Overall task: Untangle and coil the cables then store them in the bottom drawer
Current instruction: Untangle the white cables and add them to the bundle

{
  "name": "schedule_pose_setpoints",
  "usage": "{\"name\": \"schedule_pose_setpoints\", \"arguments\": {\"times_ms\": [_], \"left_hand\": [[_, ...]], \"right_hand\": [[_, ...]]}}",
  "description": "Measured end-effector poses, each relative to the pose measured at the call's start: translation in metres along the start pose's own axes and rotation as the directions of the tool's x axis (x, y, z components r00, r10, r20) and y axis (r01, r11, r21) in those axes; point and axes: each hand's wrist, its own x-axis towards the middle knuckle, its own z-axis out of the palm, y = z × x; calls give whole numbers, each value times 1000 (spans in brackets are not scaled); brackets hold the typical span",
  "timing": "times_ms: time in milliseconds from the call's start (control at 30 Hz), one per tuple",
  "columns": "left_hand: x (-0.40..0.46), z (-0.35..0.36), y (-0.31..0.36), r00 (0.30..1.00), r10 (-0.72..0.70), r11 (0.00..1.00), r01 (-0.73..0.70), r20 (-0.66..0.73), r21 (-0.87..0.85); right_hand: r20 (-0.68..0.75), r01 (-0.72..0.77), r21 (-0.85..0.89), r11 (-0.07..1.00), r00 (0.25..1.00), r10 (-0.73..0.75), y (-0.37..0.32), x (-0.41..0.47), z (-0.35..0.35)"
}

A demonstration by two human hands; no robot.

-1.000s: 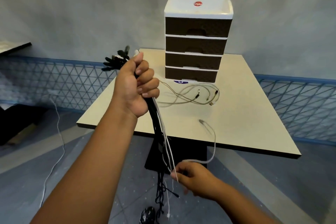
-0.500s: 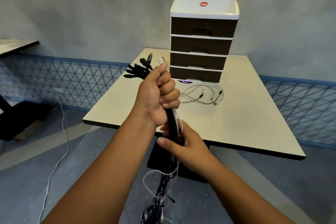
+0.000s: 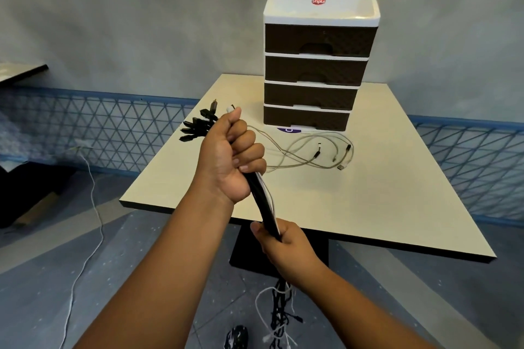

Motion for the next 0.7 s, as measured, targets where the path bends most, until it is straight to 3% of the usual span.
{"name": "schedule_pose_setpoints", "arguments": {"times_ms": [200,300,400,467,533,600,700], "left_hand": [[33,-13,13,997,-43,998,45,59,-42],[53,-18,23,994,-72,994,78,88,-70],[74,-22,31,989,-102,992,109,111,-57],[88,-25,36,983,-127,989,135,133,-55],[103,-30,41,978,-153,986,161,143,-51],[116,-36,47,974,-174,982,184,147,-51],[135,-45,53,964,-216,971,229,155,-69]], "right_hand": [[267,12,-5,1000,964,-10,4,31,-32],[88,-105,259,960,992,85,7,61,-52],[-168,-193,672,715,901,401,13,100,-77],[-189,-155,838,524,817,545,16,120,-96],[-171,-58,936,347,788,592,22,138,-110],[-177,18,966,258,773,609,27,153,-117],[-206,88,973,212,745,635,32,173,-122]]}}
